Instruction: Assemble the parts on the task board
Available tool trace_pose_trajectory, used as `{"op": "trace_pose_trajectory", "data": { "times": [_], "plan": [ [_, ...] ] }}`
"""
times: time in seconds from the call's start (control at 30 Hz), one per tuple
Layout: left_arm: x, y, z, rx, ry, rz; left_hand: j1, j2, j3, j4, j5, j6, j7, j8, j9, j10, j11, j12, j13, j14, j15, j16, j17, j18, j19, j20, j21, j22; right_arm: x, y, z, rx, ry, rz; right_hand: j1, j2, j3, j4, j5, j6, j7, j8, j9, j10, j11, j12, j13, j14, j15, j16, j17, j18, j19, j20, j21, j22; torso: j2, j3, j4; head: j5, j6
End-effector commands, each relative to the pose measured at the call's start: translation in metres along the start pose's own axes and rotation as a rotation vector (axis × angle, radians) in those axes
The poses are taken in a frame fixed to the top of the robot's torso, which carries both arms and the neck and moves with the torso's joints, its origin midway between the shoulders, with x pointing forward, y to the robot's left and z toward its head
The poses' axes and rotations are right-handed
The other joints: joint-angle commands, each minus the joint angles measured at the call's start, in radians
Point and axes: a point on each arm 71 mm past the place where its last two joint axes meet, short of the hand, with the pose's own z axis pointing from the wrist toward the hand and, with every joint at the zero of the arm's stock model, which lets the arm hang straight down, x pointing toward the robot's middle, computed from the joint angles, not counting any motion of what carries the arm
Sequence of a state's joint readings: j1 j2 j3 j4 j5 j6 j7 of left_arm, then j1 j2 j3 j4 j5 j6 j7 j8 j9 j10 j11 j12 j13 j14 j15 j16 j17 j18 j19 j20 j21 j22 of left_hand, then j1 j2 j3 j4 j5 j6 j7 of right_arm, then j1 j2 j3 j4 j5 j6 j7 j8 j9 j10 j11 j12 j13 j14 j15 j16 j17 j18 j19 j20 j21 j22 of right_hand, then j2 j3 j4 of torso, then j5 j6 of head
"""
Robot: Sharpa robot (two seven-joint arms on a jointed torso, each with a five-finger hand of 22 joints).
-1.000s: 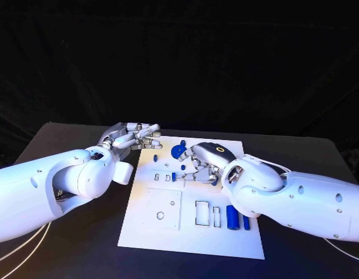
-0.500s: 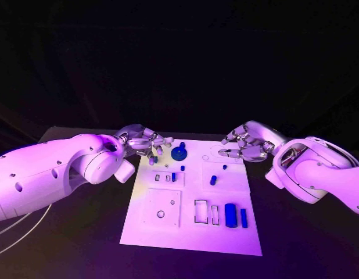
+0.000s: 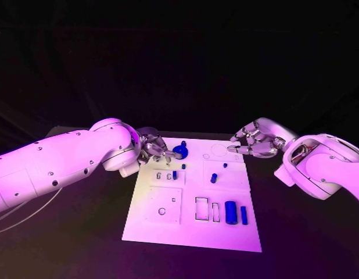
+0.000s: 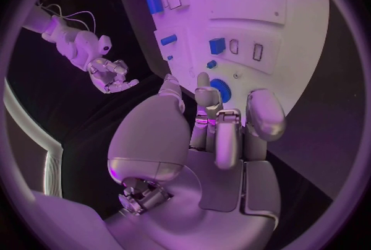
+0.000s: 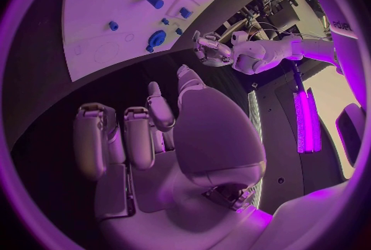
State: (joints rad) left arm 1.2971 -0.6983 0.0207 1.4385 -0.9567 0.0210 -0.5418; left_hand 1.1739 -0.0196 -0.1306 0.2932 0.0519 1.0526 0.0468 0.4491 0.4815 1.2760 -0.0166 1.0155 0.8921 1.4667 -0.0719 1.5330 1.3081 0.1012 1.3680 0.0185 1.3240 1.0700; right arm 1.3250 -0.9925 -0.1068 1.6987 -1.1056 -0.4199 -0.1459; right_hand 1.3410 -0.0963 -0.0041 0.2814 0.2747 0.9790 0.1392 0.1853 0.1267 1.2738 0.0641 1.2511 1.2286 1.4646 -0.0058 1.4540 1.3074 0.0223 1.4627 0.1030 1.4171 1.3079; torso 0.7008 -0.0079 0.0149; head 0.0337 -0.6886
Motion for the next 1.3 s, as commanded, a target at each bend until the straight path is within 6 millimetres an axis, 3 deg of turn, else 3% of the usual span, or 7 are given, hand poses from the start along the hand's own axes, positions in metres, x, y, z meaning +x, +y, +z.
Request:
{"op": "trace_pose_trajectory", "data": {
  "times": [0.03,0.2,0.33,0.53,0.97,1.3],
  "plan": [
    [0.001,0.002,0.002,-0.128,0.015,0.148,-0.006,0.003,-0.009,-0.002,0.000,-0.011,0.001,0.009,0.014,-0.001,-0.004,0.013,0.013,0.088,-0.008,0.005,0.209,-0.010,0.008,0.000,0.009,0.013,0.001,-0.001,0.000,0.006,0.021,0.006,-0.010,-0.003,-0.008,0.000,0.006,0.005,-0.001,0.005,0.002,0.001,-0.006,0.005,0.001,0.050,-0.008,-0.006,0.032,0.020,0.007,-0.007,-0.006,0.156,0.000,0.0002,-0.0009,0.007,-0.004],
    [0.005,-0.005,0.008,-0.156,0.031,0.210,-0.006,0.009,-0.016,-0.002,0.000,-0.022,0.001,0.020,0.033,0.004,-0.005,0.038,0.041,0.088,-0.008,0.004,0.209,-0.017,0.022,-0.001,0.032,0.057,0.001,-0.002,0.000,0.012,0.020,0.006,-0.019,-0.002,-0.017,0.004,0.010,0.005,-0.002,0.009,0.006,0.002,-0.007,0.006,0.001,0.051,-0.010,-0.007,0.032,0.020,0.007,-0.009,-0.008,0.155,0.002,0.0006,-0.0013,0.013,-0.008],
    [0.008,-0.009,0.012,-0.163,0.034,0.239,-0.006,0.009,-0.018,-0.002,0.000,-0.023,0.001,0.022,0.038,0.005,-0.005,0.044,0.046,0.088,-0.008,0.004,0.209,-0.019,0.025,-0.001,0.037,0.065,0.001,-0.003,0.000,0.014,0.018,0.006,-0.022,-0.002,-0.021,0.004,0.013,0.003,-0.002,0.011,0.008,0.002,-0.008,0.006,0.001,0.051,-0.010,-0.008,0.031,0.020,0.007,-0.010,-0.009,0.154,0.002,-0.0011,-0.0008,0.014,-0.013],
    [0.013,-0.013,0.018,-0.166,0.044,0.254,-0.018,0.010,-0.027,0.000,0.000,-0.031,0.000,0.030,0.052,0.002,-0.005,0.049,0.050,0.088,-0.009,0.004,0.209,-0.020,0.026,-0.001,0.042,0.072,0.002,-0.002,0.001,0.013,0.019,0.005,-0.024,0.000,-0.025,0.004,0.018,0.002,-0.003,0.012,0.010,0.002,-0.008,0.005,0.000,0.051,-0.011,-0.009,0.030,0.021,0.006,-0.010,-0.011,0.153,0.004,-0.0005,-0.0047,0.021,-0.016],
    [0.022,-0.015,0.025,-0.165,0.081,0.258,-0.028,0.012,-0.031,-0.001,0.000,-0.034,0.000,0.034,0.060,-0.001,-0.005,0.050,0.051,0.088,-0.009,0.004,0.209,-0.020,0.027,-0.001,0.046,0.078,0.005,0.001,0.003,0.005,0.021,0.001,-0.027,0.004,-0.029,0.004,0.027,0.000,-0.003,0.014,0.012,0.002,-0.008,0.006,0.000,0.051,-0.011,-0.010,0.030,0.021,0.005,-0.011,-0.014,0.152,0.006,-0.0024,-0.0062,0.020,-0.025],
    [0.026,-0.014,0.029,-0.167,0.105,0.265,-0.025,0.017,-0.030,-0.002,0.000,-0.037,0.000,0.036,0.065,-0.005,-0.005,0.046,0.046,0.088,-0.009,0.003,0.209,-0.021,0.027,-0.001,0.047,0.081,0.006,0.002,0.004,0.002,0.021,0.002,-0.030,0.008,-0.031,0.005,0.029,-0.001,-0.003,0.016,0.014,0.002,-0.008,0.006,0.000,0.051,-0.011,-0.011,0.029,0.022,0.004,-0.011,-0.017,0.150,0.005,-0.0011,-0.0042,0.017,-0.030]
  ]
}}
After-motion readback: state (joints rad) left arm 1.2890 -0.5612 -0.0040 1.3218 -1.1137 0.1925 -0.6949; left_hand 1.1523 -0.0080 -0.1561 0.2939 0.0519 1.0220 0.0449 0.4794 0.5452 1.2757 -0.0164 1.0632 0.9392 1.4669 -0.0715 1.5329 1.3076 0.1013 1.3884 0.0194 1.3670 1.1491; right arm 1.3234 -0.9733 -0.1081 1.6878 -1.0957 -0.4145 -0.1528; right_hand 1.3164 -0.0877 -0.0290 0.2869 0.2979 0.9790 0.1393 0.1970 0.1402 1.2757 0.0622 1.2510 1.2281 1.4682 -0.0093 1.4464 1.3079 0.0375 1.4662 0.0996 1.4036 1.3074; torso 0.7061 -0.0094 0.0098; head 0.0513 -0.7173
